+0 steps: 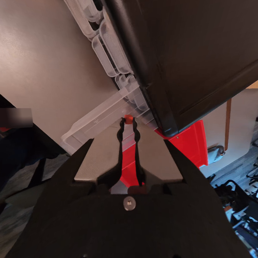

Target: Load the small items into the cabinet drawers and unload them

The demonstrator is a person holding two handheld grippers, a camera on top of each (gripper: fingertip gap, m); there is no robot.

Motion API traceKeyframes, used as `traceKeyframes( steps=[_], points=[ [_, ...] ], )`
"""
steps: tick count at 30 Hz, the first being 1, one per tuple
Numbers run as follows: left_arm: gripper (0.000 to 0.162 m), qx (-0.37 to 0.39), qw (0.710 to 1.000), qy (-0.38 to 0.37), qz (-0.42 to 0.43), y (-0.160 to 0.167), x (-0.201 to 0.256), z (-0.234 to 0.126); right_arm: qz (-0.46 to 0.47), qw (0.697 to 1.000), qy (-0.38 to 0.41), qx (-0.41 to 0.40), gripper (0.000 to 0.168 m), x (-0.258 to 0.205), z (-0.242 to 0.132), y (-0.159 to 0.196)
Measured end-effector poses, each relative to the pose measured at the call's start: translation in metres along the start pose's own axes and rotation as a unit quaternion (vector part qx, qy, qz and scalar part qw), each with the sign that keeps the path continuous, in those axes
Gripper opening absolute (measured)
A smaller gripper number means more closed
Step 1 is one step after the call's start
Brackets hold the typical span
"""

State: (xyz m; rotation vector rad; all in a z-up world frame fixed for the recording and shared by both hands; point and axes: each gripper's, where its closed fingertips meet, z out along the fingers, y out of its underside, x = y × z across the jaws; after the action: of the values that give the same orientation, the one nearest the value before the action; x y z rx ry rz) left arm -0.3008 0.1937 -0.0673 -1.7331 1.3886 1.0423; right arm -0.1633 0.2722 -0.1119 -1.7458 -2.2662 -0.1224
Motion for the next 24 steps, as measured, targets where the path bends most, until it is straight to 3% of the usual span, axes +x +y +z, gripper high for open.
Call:
traceKeyframes(
  steps=[5, 8, 10, 13, 15, 20, 24],
  points=[
    [0.022, -0.018, 1.0, -0.011, -0.004, 0.001, 0.0, 0.0, 0.052, 0.997, -0.052, 0.001, 0.009, -0.006, -0.001, -0.002],
    [0.021, -0.021, 1.0, -0.014, -0.011, 0.001, 0.0, 0.0, 0.052, 0.994, -0.091, 0.012, 0.026, -0.018, -0.003, -0.005],
    [0.021, -0.021, 1.0, -0.016, -0.013, 0.001, 0.0, 0.0, 0.053, 0.996, -0.072, 0.016, 0.029, -0.013, -0.003, -0.005],
    [0.021, -0.021, 0.999, -0.015, -0.021, 0.001, 0.0, 0.001, 0.051, 0.997, -0.063, 0.017, 0.026, -0.011, -0.002, -0.004],
    [0.021, -0.025, 0.999, -0.012, -0.028, 0.001, -0.001, 0.001, 0.043, 0.997, -0.056, 0.014, 0.008, -0.01, -0.001, -0.002],
    [0.021, -0.037, 0.997, 0.004, -0.064, 0.001, 0.0, 0.0, 0.017, 0.999, -0.043, 0.017, 0.007, -0.01, -0.008, 0.002],
    [0.022, -0.046, 0.996, 0.012, -0.076, 0.001, 0.0, 0.0, 0.046, 0.99, -0.066, 0.12, 0.007, -0.007, -0.047, -0.007]
  ],
)
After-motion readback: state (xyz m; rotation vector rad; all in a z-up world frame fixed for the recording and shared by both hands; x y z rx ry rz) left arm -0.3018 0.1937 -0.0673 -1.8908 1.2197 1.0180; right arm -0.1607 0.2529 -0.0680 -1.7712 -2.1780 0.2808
